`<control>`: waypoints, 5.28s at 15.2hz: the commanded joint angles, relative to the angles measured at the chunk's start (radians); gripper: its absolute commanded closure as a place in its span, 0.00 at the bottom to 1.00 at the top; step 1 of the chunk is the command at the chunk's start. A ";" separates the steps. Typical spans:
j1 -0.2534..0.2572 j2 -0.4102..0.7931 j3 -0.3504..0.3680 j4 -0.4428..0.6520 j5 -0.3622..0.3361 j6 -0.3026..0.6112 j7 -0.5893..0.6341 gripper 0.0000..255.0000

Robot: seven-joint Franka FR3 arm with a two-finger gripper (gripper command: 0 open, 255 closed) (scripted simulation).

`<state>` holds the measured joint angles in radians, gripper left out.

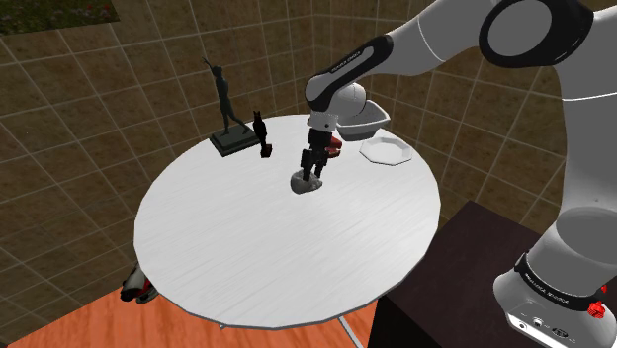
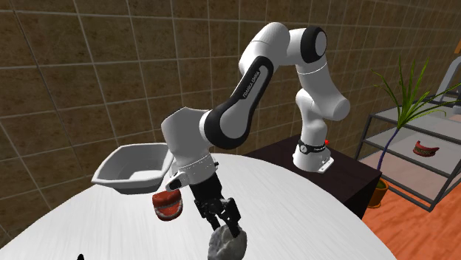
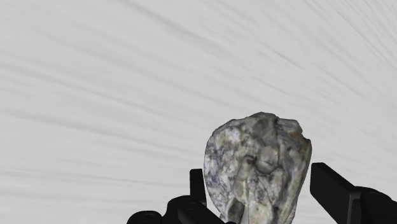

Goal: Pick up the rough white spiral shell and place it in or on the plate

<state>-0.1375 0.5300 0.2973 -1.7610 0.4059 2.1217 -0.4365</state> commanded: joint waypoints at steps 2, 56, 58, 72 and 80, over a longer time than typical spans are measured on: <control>0.000 0.001 0.000 0.000 0.000 0.000 0.000 1.00; 0.010 0.040 0.070 0.093 -0.295 -0.321 -0.522 1.00; 0.010 0.041 0.070 0.094 -0.295 -0.321 -0.522 1.00; -0.001 -0.035 0.083 0.145 -0.275 -0.444 -0.505 1.00; -0.048 -0.070 0.066 0.164 -0.281 -0.511 -0.555 1.00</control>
<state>-0.1695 0.4649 0.3712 -1.5944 0.1295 1.6183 -0.9708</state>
